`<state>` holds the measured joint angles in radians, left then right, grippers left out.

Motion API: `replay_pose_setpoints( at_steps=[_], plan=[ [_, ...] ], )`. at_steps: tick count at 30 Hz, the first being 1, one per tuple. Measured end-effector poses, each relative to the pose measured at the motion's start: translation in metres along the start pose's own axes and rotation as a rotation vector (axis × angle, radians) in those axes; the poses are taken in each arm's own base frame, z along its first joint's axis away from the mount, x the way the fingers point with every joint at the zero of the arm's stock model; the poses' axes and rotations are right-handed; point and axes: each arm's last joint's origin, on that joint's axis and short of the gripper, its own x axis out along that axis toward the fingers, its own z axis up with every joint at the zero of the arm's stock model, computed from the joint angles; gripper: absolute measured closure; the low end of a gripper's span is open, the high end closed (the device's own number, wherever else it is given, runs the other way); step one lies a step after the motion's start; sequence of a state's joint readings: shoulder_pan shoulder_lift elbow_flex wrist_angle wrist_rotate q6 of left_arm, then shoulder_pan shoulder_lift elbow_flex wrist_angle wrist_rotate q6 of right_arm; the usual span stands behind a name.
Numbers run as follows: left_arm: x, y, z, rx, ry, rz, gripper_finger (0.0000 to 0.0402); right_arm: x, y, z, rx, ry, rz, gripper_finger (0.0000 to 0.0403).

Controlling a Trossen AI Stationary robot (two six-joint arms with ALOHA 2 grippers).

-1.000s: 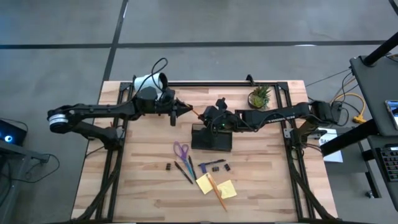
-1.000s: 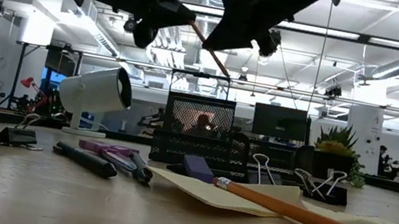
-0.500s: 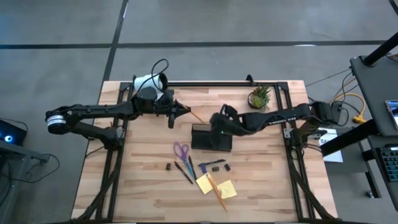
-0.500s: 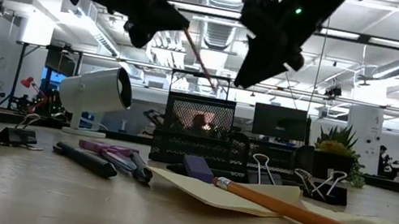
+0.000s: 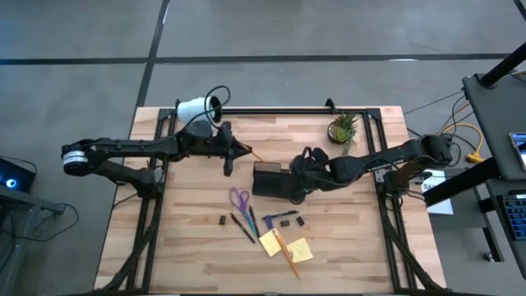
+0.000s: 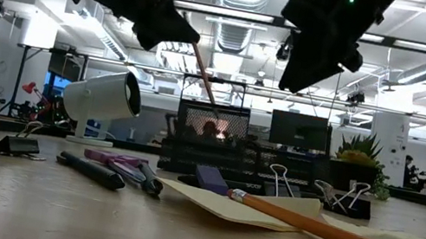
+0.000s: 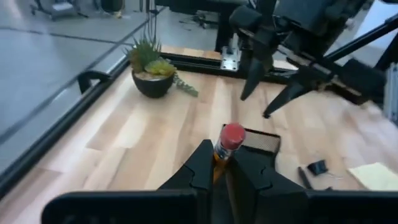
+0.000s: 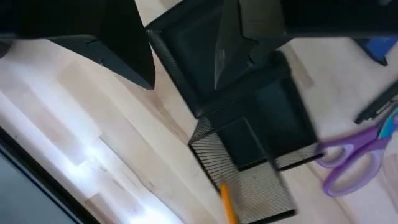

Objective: Pick and place office supplies into organizer
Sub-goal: Put the right orange pencil into the black desk organizer

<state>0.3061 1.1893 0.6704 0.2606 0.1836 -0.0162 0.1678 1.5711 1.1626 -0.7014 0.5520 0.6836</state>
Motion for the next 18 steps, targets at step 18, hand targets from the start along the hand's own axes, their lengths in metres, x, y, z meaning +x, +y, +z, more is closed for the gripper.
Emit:
replay_pose_setpoints(
  at_steps=[18],
  plan=[
    [0.034, -0.015, -0.009, 0.009, 0.057, -0.061, 0.0393, -0.024, 0.017, -0.019, 0.077, -0.027, 0.015, 0.0255]
  ],
)
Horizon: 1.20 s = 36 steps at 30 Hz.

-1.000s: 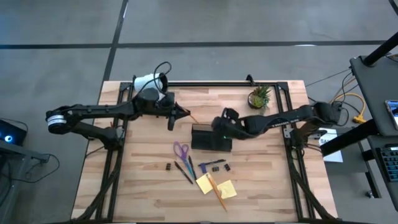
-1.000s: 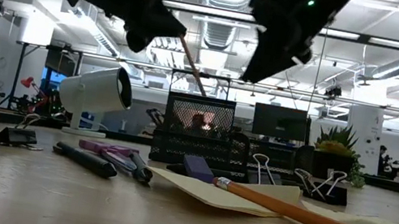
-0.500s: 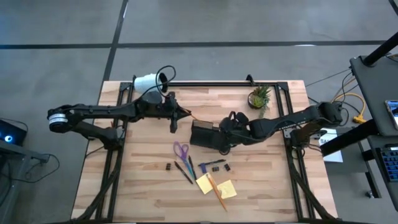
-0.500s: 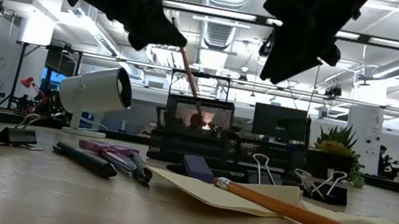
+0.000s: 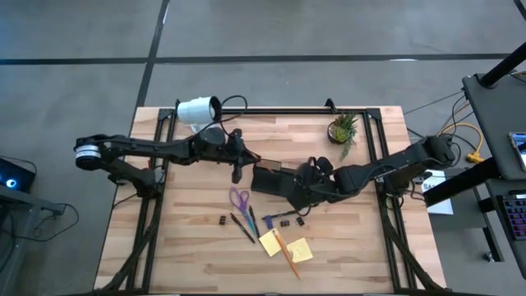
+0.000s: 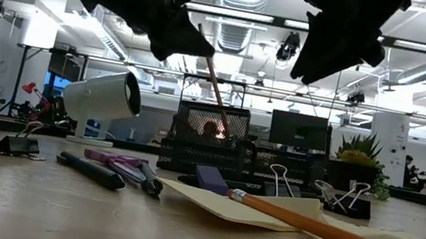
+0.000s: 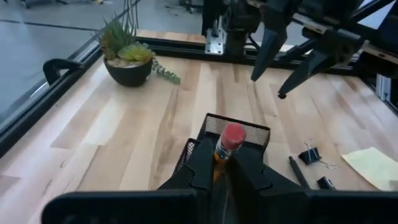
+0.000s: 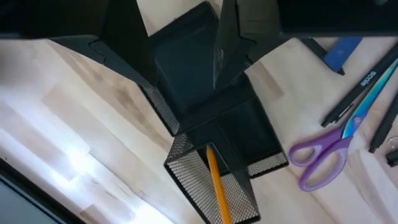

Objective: Pick and place office supplies into organizer
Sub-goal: Put the right orange pencil into the black desk organizer, then put the orange pencil into the black desk organizer

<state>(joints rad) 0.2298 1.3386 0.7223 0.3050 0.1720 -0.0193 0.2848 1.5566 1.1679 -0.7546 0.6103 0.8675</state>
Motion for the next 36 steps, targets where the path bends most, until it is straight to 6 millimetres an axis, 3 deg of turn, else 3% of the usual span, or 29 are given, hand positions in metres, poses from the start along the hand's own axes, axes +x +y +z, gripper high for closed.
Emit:
replay_pose_setpoints(
  at_steps=[12, 20, 27, 36],
  plan=[
    [0.013, 0.002, -0.006, 0.017, 0.056, 0.013, 0.0385, -0.002, 0.002, -0.002, -0.001, -0.012, -0.001, 0.0259],
    [0.01, -0.004, -0.011, -0.065, 0.111, 0.001, 0.0302, -0.001, 0.002, -0.005, -0.016, 0.022, 0.022, 0.0249],
    [-0.022, -0.013, -0.001, -0.07, 0.178, 0.005, 0.0234, 0.014, 0.007, -0.033, -0.071, 0.211, 0.144, 0.024],
    [-0.079, -0.045, 0.029, -0.225, 0.038, -0.1, 0.0224, 0.01, 0.057, -0.084, -0.173, 0.258, 0.301, 0.0242]
  ],
)
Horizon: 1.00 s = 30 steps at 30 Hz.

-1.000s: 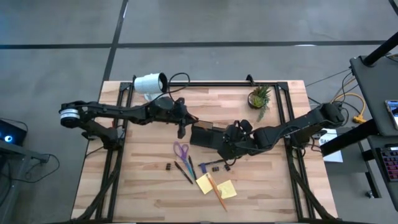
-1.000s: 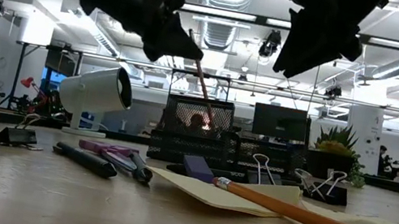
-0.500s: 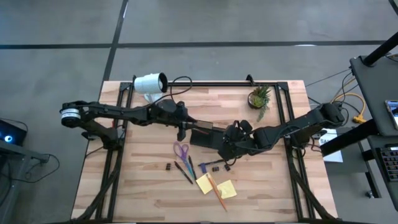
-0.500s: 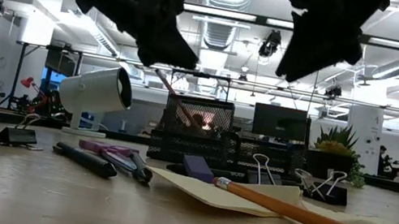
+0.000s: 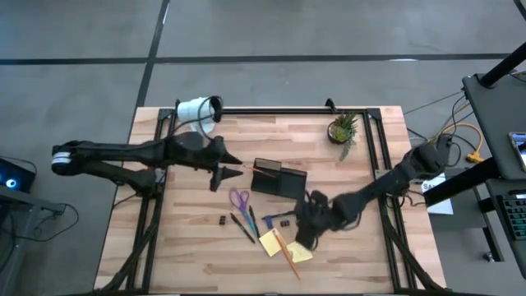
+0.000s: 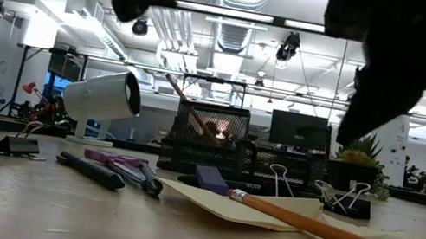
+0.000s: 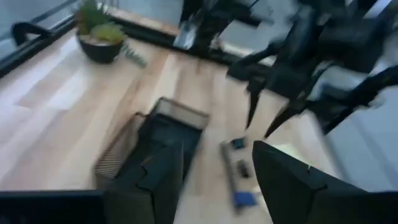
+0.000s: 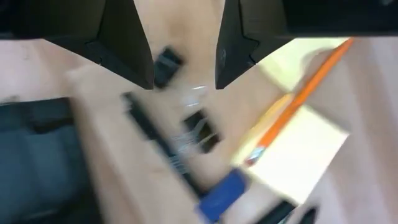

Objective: Pick and place office supplies into organizer
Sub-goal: Put the orange pencil into the black desk organizer

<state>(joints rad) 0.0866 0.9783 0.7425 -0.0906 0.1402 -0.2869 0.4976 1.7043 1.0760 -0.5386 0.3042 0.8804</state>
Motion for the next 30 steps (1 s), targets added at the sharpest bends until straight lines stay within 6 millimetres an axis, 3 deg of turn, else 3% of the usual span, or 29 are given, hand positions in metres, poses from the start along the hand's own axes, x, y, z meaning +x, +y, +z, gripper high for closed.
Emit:
replay_pose_setpoints(
  at_steps=[7, 15, 22, 30],
  plan=[
    [-0.015, -0.026, -0.006, -0.115, -0.005, -0.116, 0.0224, 0.021, 0.055, -0.016, -0.076, 0.03, 0.025, 0.0241],
    [-0.014, -0.039, -0.022, -0.102, 0.092, -0.159, 0.0224, 0.053, 0.099, -0.002, 0.158, 0.029, -0.047, 0.0241],
    [-0.017, -0.041, -0.037, 0.034, 0.222, -0.149, 0.0224, 0.064, 0.112, 0.002, 0.307, 0.1, -0.253, 0.0241],
    [-0.019, -0.044, -0.039, 0.116, 0.228, -0.175, 0.0224, 0.073, 0.129, 0.012, 0.282, 0.115, -0.229, 0.0243]
  ],
)
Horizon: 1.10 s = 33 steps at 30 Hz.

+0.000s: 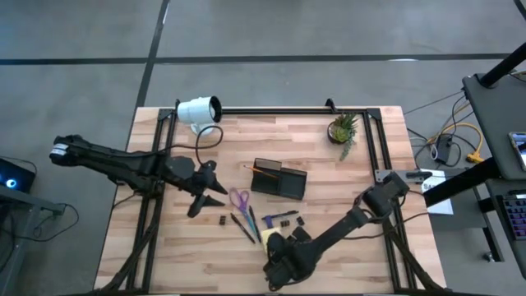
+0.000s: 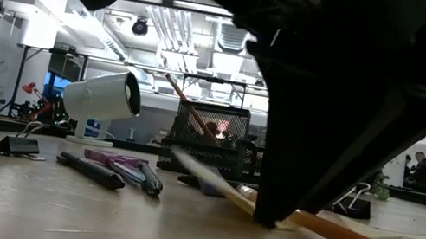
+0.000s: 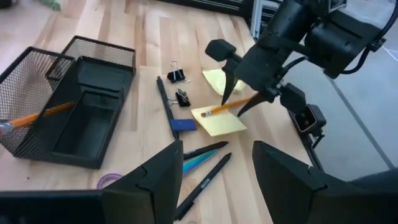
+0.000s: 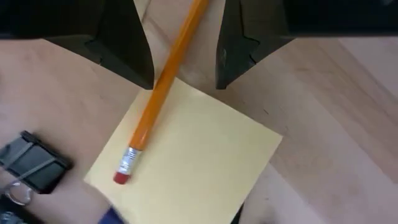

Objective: Pick and place office supplies into organizer
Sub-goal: Put the orange pencil into the black desk organizer

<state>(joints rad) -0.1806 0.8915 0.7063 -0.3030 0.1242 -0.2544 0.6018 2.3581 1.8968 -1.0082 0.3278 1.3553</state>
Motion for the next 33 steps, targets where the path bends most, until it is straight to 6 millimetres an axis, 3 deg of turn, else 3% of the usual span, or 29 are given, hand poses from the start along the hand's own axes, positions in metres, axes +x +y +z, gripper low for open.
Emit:
replay_pose_setpoints(
  at_steps=[6, 19, 27, 33],
  plan=[
    [-0.004, -0.001, 0.0, 0.007, -0.008, -0.005, 0.0224, 0.006, 0.0, -0.002, -0.004, 0.102, -0.025, 0.0269],
    [-0.006, -0.001, -0.001, 0.036, 0.001, -0.004, 0.0224, 0.007, -0.004, -0.003, 0.017, 0.11, -0.06, 0.0384],
    [-0.006, -0.001, 0.0, 0.031, -0.007, -0.002, 0.0224, -0.003, -0.006, 0.003, 0.038, 0.098, -0.039, 0.0389],
    [-0.006, -0.001, 0.0, 0.029, -0.007, -0.001, 0.0224, -0.026, -0.006, 0.014, 0.003, 0.069, -0.056, 0.0389]
  ],
)
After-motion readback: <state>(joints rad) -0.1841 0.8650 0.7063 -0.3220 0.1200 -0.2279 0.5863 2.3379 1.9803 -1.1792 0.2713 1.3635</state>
